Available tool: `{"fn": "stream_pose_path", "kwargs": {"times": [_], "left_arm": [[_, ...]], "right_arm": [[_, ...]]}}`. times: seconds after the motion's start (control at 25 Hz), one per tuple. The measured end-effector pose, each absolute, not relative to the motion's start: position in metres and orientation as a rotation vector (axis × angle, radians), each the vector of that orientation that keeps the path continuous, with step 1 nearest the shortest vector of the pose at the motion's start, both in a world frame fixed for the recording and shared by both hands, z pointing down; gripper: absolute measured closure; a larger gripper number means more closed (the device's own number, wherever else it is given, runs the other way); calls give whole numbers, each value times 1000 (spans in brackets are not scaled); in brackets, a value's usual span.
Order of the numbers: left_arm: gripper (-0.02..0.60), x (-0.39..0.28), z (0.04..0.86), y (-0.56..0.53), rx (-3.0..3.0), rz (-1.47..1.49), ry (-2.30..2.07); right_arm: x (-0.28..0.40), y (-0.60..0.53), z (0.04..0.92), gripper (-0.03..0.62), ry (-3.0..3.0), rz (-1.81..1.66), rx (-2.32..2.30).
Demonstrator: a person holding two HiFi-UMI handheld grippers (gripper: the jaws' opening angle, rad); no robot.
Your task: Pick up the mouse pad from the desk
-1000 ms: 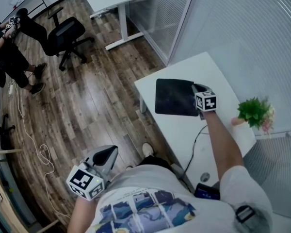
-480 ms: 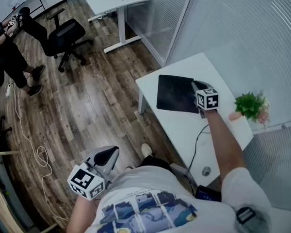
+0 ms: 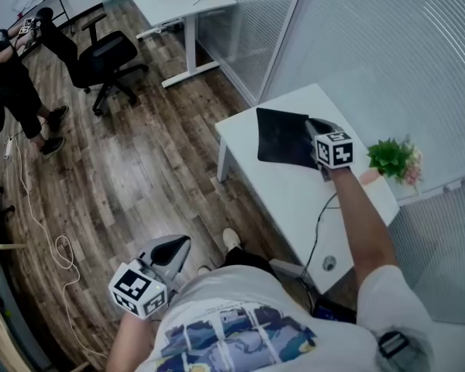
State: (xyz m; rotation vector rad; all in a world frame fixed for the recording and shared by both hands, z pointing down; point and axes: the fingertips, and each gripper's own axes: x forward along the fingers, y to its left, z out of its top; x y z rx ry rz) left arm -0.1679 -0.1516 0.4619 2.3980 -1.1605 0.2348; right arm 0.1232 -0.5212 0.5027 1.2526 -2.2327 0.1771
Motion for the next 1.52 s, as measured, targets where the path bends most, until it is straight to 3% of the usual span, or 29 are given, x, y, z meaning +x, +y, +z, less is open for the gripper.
{"fn": "stream_pose_path", "kwargs": {"times": [1.52], "left_arm": [[580,-150,466,-36,2484,177,-1036]], "right_arm": [[76,-371,336,566,-2405,33,1127]]}}
